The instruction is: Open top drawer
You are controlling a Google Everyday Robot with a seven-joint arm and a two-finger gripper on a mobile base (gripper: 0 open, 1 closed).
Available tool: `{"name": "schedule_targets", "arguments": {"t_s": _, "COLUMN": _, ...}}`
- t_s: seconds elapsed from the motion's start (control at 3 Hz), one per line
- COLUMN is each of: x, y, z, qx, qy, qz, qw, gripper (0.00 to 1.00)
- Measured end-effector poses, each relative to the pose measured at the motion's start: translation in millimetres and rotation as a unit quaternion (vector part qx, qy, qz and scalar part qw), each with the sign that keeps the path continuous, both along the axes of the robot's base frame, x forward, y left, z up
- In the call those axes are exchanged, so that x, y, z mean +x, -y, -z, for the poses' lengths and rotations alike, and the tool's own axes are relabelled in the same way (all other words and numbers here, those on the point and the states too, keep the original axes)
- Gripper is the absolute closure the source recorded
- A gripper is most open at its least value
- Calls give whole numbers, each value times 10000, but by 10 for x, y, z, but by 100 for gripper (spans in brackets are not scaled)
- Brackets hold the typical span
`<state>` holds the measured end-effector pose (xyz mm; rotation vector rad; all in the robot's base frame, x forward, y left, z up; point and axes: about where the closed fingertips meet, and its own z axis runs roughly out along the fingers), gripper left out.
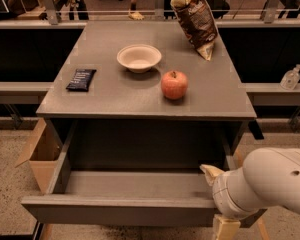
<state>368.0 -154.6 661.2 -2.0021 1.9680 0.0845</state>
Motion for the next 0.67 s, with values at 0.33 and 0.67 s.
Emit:
{"name": "schedule_targets", "arguments": {"t_s": 0.33, "x": 10, "y": 13, "z": -59, "qx": 7, "qy": 90, "qz": 3, "qw": 10000, "gripper": 0}}
{"name": "schedule_targets", "arguments": {"t_s": 0.67, "x": 11, "y": 15, "z": -64, "qx": 8, "qy": 98, "qz": 4, "qw": 10000, "gripper": 0}}
